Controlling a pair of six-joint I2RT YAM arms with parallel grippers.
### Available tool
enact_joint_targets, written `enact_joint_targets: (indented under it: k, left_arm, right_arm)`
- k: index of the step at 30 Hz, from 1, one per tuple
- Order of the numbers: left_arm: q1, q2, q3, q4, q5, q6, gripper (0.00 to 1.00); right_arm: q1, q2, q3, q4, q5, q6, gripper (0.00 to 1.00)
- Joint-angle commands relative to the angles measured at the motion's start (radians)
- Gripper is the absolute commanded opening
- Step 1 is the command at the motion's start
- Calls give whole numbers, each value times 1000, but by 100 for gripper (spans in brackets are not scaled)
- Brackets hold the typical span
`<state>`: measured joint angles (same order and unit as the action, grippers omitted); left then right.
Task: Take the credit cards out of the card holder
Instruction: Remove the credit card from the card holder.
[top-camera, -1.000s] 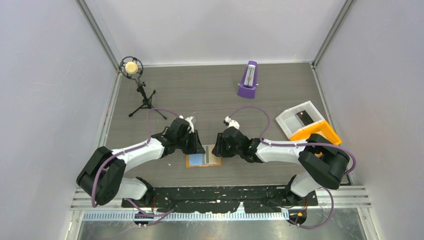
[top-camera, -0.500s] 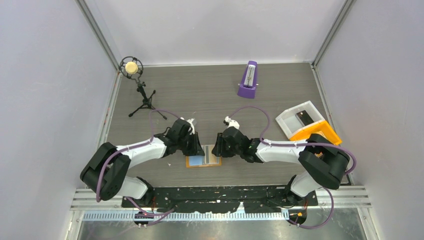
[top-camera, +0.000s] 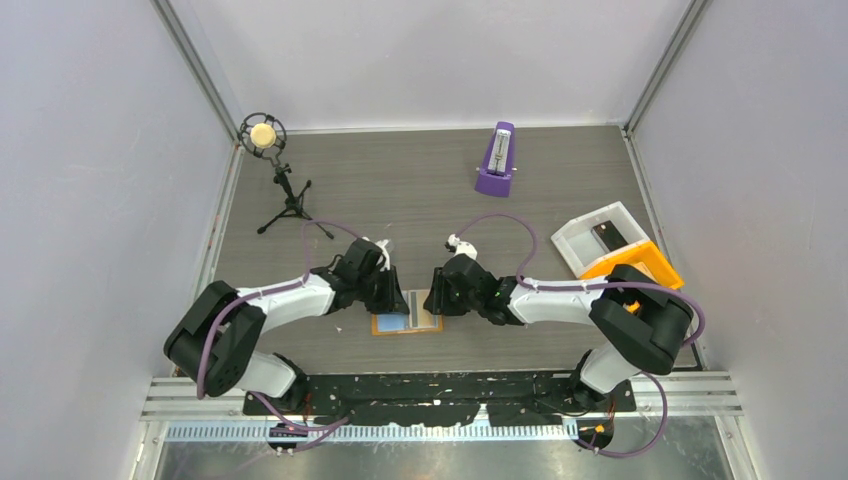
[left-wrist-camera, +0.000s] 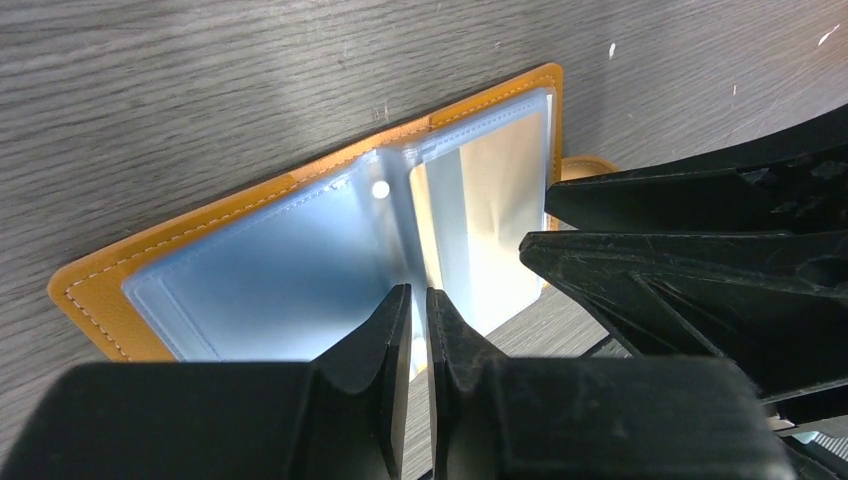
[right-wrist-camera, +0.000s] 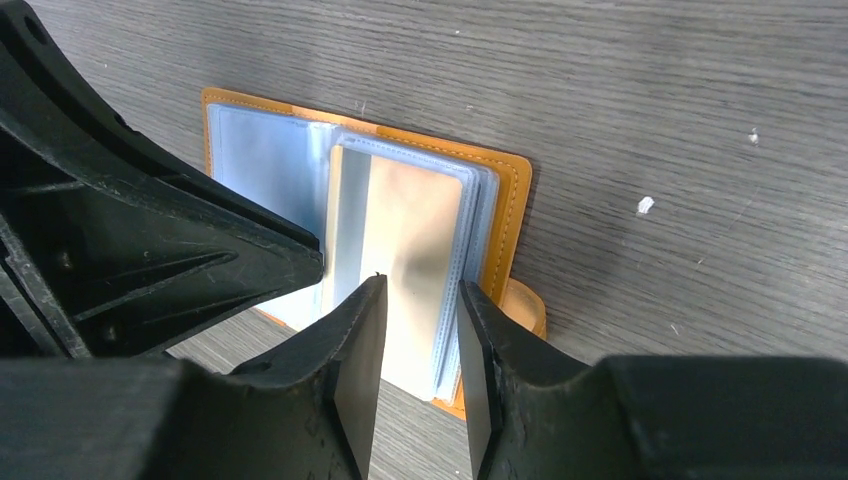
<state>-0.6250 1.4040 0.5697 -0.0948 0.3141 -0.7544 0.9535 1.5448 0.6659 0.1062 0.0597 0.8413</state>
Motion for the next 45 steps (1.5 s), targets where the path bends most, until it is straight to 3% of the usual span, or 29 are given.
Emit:
enact_joint_targets:
  k: [1,7,17,23,33,45]
  left_arm:
    - [4,13,7,16,20,7,13]
    - [5,23,4,31,30,0,13]
    - [5,24,1,50,43,-5,13]
    - [4,29,2,64,54,-10,13]
    - [5,17,-3,64,54,-13,13]
    - [4,13,-4,63,54,-13,14]
  right_arm:
    - [1,2,34,37,-1,-8,38]
    - [1,-10,32,61,-18,-19,32]
    - [1,-63,7,113,-41,-26,34]
    - [1,-90,18,53,-16,-42,37]
    - [1,-96,46,-63,28,-57,26]
    - [1,-82,51,-70,38,-62,32]
